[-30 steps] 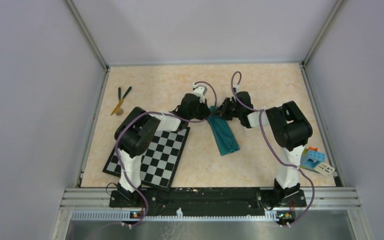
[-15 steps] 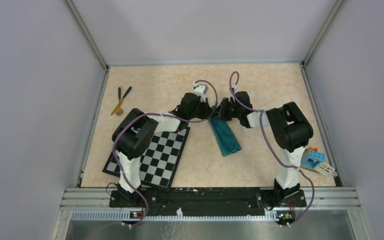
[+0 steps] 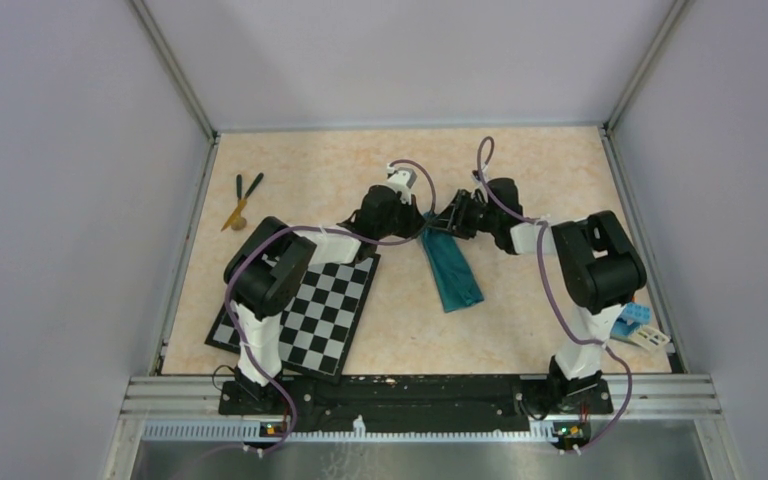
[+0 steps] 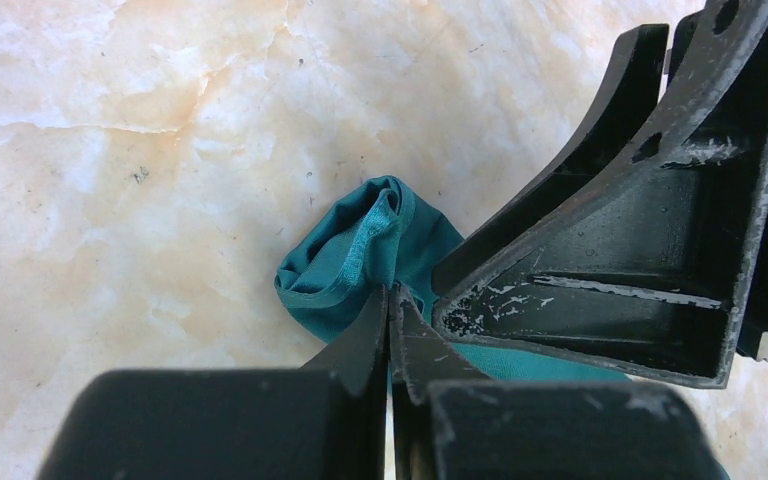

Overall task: Fold the napkin into a case and place the utensils inside
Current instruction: Stuff the top corner of the smaller-rectangle-folded napkin at the center of the board.

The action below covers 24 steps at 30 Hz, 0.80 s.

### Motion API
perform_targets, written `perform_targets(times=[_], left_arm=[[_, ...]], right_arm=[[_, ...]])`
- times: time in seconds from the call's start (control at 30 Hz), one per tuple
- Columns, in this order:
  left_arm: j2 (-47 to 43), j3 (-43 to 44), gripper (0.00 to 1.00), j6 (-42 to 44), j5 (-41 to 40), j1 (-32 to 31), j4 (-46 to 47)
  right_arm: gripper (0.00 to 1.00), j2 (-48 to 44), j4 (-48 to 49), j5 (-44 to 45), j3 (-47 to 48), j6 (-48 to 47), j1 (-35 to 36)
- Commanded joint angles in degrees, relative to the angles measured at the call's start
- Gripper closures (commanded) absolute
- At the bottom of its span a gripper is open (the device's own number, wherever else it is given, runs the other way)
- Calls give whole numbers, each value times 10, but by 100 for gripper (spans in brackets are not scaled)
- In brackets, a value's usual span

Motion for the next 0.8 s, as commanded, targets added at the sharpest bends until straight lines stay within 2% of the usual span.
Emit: perform_targets(times=[0.0,0.13,0.23,0.4,0.6,0.73,0.77], left_arm=[[-12,8,100,2,8,-2,8],[-14,8,100,3,14,-2,9],[-15,10,100,1,20,-3,10],[-9,17,100,-3,25,-3,10],[-5,20,100,-6,16,-3,-7],[-5,19,93,-4,13,-2,-25],[-10,18,88,-3,14,-2,-31]], right_arm=[[69,-17,11,-20,11,-16,-10],[92,17,18,-25,29,-10,-10],[99,36,37,-25,36,4,-7],[100,66,51,-23,60,31,23],[100,67,161,-32,14,121,22],[87,69,169,-43,-3,133,2],[85,63,163,-45,-6,126,-1]])
